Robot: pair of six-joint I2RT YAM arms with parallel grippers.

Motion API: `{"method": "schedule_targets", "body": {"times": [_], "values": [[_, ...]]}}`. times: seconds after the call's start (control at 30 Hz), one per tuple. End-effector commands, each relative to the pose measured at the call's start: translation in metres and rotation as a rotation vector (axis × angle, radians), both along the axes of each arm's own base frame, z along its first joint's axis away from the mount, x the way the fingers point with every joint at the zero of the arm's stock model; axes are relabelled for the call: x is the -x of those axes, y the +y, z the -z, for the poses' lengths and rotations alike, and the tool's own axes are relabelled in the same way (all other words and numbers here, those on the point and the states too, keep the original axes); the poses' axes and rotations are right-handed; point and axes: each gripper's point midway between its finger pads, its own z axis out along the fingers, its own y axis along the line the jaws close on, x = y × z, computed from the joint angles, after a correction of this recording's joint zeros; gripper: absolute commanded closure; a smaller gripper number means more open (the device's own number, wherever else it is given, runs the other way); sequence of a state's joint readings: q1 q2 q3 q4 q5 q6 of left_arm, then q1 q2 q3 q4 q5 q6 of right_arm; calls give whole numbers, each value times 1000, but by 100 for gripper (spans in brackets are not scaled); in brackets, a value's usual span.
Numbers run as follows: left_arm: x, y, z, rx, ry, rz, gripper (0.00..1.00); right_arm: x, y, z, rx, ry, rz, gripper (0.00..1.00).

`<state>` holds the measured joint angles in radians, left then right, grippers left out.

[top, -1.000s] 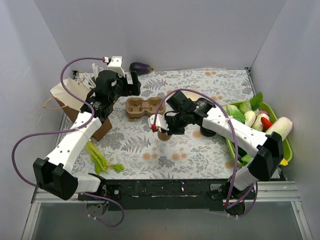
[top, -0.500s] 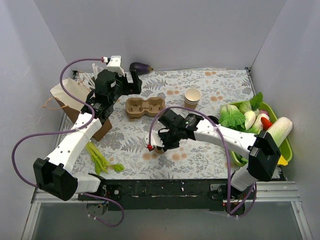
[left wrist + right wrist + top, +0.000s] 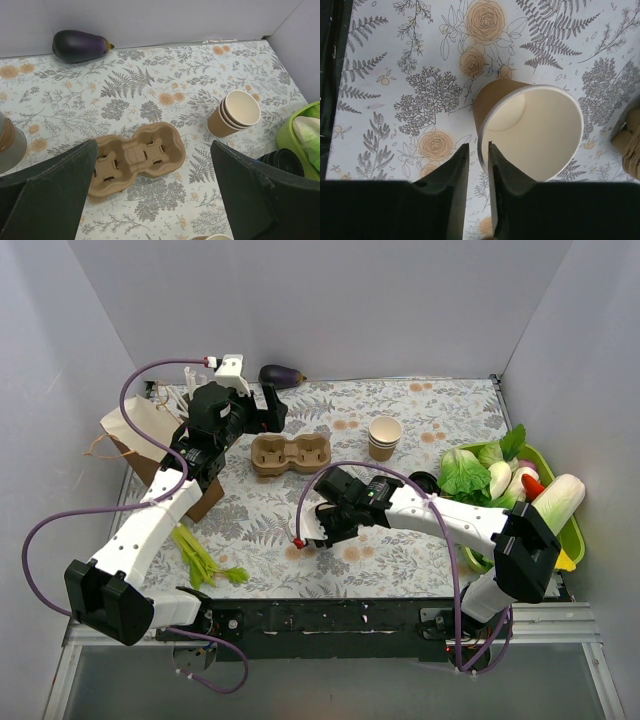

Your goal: Pack the takeout coffee

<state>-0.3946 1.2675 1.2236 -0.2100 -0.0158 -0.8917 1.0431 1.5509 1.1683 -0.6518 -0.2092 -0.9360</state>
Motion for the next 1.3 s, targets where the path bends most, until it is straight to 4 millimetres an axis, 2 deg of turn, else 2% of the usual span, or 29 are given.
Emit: {"method": "schedule_targets", "body": {"times": [0.0, 0.03, 0.1, 0.2, 0.23, 0.3, 0.33, 0.37, 0.4, 0.43, 0.53, 0.6, 0.63, 0.73, 0.87, 0.93, 0.97, 1.1, 1.27], "values": [[9, -4, -14, 22, -22, 43, 2, -3, 2, -18, -43, -50, -2, 64], [9, -4, -14, 16, -21, 46, 2, -1, -2, -21, -34, -45, -4, 56], [11, -6, -11, 7, -13, 66, 2, -2, -8, -26, -22, -59, 5, 52], [16, -10, 2, -28, 12, 113, 2, -9, -25, -49, -45, -56, 70, 48], [18, -12, 7, -37, 24, 129, 2, -20, -36, -54, -54, -46, 130, 47], [26, -15, 23, -77, 57, 185, 2, -28, -49, -64, -75, 13, 242, 47], [29, -17, 28, -94, 69, 208, 2, -43, -66, -66, -72, 40, 337, 47], [32, -19, 36, -123, 81, 240, 2, -49, -72, -70, -81, 72, 395, 47], [35, -19, 49, -143, 126, 258, 2, -49, -84, -65, -53, 125, 473, 48], [40, -22, 57, -150, 147, 290, 2, -62, -98, -65, -56, 142, 564, 50], [47, -25, 77, -175, 191, 340, 2, -79, -122, -63, -80, 180, 752, 51], [46, -27, 81, -172, 205, 350, 2, -86, -135, -64, -97, 193, 826, 53], [43, -31, 84, -165, 228, 360, 2, -95, -145, -65, -120, 196, 896, 54], [43, -38, 92, -164, 267, 399, 2, -104, -155, -55, -142, 223, 978, 54], [36, -44, 89, -145, 275, 411, 2, -131, -176, -49, -166, 199, 1201, 49], [32, -45, 89, -148, 273, 404, 2, -140, -185, -44, -149, 201, 1258, 49], [30, -44, 91, -155, 271, 402, 2, -142, -186, -45, -147, 213, 1267, 49], [21, -40, 90, -180, 260, 371, 2, -145, -194, -28, -92, 249, 1325, 49], [20, -43, 88, -169, 262, 373, 2, -145, -199, -17, -64, 282, 1367, 49]]}}
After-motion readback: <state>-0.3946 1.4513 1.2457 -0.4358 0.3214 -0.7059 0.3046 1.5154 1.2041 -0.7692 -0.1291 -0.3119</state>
